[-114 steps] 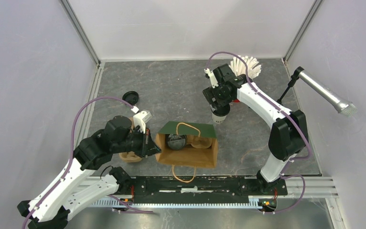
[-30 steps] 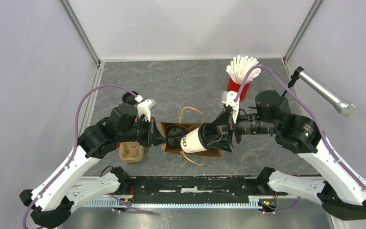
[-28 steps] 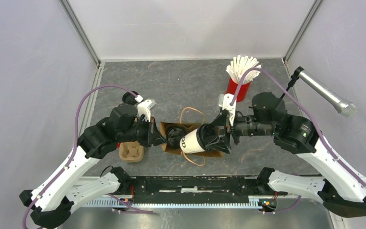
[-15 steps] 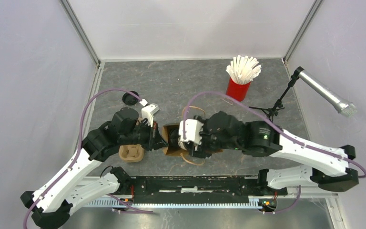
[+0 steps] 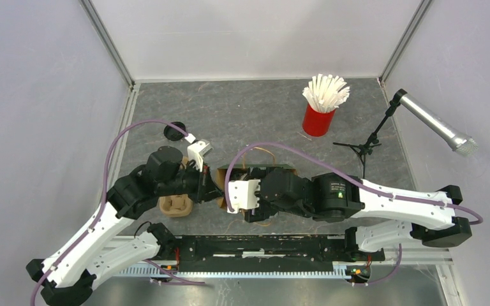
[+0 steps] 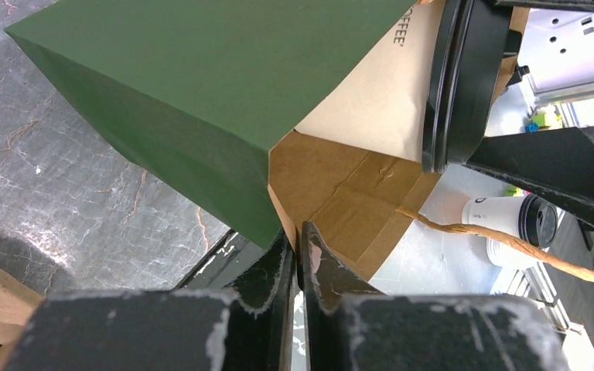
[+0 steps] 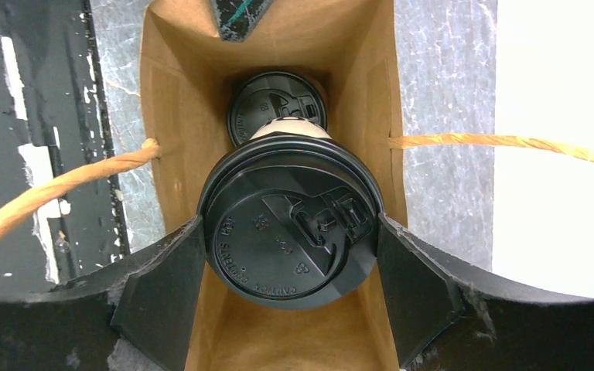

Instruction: Pack the takeout coffee

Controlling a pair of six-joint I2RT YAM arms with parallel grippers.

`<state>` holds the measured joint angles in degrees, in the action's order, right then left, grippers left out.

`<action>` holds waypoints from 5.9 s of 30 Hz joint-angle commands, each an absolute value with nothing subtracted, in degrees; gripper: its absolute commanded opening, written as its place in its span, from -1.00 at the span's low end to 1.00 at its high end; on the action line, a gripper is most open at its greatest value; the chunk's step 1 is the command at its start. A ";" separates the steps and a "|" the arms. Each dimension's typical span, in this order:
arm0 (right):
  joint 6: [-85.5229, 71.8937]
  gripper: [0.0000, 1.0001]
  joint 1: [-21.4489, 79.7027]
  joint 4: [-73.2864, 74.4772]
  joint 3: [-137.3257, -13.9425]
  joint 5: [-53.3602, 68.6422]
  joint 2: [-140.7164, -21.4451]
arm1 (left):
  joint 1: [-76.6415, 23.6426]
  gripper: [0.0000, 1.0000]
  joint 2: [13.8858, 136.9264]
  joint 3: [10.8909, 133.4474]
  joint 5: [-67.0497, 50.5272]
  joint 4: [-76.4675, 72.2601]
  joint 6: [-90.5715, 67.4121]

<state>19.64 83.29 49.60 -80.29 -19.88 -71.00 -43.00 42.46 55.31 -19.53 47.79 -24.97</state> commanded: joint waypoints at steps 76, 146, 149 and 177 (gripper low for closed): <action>39.28 0.50 90.59 42.26 -60.72 -31.95 -64.67 | -43.23 -0.85 39.29 48.34 -30.65 35.95 -22.86; 34.92 0.51 80.51 38.24 -54.84 -26.80 -68.74 | -43.16 -0.85 40.07 48.96 -30.96 34.60 -24.61; 34.83 0.50 80.51 38.76 -54.69 -26.64 -68.84 | -43.24 -0.84 39.98 48.74 -30.97 34.53 -24.61; 34.76 0.50 78.55 32.29 -47.15 -26.81 -66.57 | -43.18 -0.85 39.68 47.29 -31.48 33.04 -26.36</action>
